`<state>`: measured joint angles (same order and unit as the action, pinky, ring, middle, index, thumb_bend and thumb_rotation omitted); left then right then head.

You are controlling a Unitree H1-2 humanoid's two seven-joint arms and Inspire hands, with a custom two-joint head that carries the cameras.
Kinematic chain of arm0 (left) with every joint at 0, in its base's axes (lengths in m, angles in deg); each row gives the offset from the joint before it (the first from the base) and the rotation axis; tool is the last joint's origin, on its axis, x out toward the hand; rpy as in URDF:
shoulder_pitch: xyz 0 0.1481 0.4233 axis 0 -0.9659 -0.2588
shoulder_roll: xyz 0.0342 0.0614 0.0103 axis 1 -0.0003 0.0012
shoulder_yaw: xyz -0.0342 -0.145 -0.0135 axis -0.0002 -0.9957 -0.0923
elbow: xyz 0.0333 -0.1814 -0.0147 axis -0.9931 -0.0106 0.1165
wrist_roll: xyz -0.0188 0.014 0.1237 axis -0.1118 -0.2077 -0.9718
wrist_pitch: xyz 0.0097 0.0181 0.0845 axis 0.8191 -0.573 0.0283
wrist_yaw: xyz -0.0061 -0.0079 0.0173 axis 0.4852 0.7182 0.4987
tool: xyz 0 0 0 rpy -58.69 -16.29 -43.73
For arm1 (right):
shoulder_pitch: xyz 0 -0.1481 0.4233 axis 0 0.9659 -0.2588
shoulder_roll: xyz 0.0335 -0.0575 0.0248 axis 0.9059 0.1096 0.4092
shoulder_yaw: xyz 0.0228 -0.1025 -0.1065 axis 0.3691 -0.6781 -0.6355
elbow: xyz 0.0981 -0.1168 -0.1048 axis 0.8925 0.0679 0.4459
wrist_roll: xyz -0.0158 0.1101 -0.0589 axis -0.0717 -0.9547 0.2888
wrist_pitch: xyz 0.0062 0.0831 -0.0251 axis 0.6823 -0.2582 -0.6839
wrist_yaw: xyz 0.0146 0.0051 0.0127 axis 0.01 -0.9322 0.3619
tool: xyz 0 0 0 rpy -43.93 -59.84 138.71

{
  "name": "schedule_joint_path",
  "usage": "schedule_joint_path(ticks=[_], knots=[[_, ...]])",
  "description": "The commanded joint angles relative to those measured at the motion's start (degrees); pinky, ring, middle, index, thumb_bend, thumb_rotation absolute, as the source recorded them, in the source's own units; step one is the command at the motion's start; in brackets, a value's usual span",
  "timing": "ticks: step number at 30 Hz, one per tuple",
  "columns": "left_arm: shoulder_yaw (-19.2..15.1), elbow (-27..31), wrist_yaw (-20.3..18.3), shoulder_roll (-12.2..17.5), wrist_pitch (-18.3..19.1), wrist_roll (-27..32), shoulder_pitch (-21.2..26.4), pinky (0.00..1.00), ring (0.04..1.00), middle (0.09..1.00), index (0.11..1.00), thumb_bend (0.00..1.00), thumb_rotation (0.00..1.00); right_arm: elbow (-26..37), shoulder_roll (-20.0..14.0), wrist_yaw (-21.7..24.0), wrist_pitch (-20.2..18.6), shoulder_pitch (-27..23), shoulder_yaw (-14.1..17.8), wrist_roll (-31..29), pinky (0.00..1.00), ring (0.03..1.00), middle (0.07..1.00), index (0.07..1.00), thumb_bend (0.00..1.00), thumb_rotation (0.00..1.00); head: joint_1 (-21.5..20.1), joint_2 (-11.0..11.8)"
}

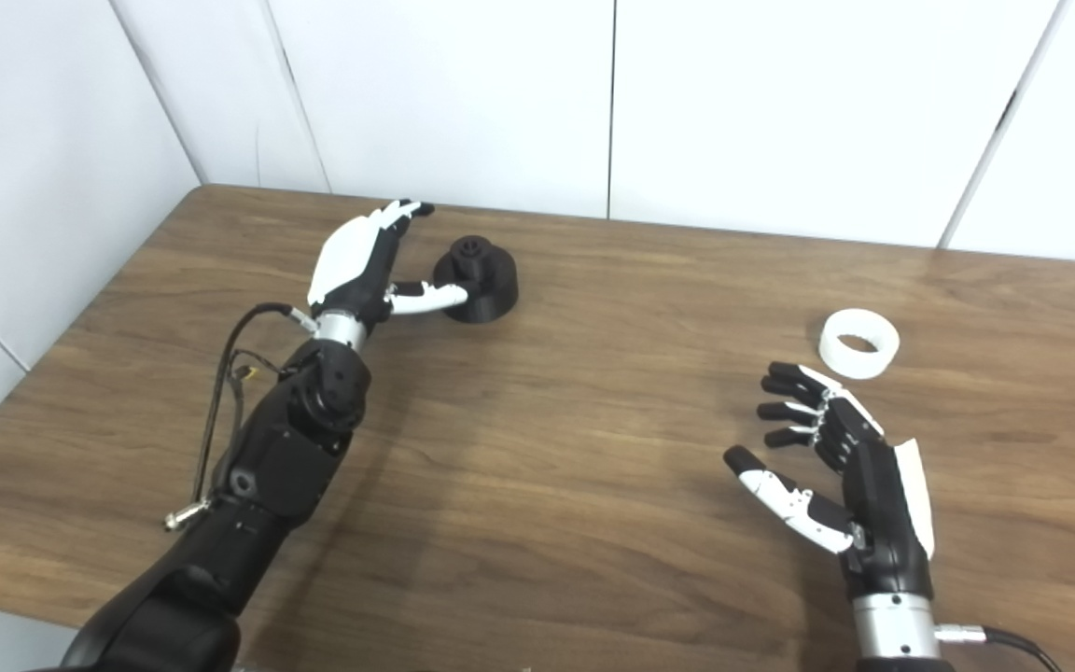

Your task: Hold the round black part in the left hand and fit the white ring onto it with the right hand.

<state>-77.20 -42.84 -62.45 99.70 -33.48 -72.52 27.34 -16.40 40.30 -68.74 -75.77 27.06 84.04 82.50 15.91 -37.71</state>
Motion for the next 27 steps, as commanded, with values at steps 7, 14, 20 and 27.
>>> schedule_joint_path(ticks=[7,14,20,27], knots=[[2.7,-3.3,0.1,2.7,2.5,-1.1,4.8,0.96,1.0,1.0,0.891,0.99,0.51,1.5,-0.5,0.3,2.1,0.4,0.0,-0.6,0.55,0.67,0.741,0.749,0.67,0.23,0.1,-0.2],[4.5,-5.9,0.1,2.7,3.4,-0.6,5.4,0.93,1.0,1.0,0.878,1.0,0.51,2.1,-0.4,0.2,1.3,0.4,0.0,-0.2,0.55,0.671,0.742,0.748,0.68,0.24,-0.4,-0.5],[5.6,-6.3,-0.6,2.4,3.3,0.3,5.3,0.94,1.0,1.0,0.885,1.0,0.51,2.5,-0.3,0.1,0.3,0.4,0.0,0.2,0.56,0.674,0.744,0.75,0.68,0.24,-0.5,-0.6],[6.7,-4.5,-2.1,2.7,3.7,1.0,4.6,0.93,1.0,1.0,0.884,1.0,0.51,2.5,-0.1,0.2,0.0,0.1,0.0,0.1,0.55,0.668,0.747,0.748,0.69,0.24,-0.7,-0.6]])
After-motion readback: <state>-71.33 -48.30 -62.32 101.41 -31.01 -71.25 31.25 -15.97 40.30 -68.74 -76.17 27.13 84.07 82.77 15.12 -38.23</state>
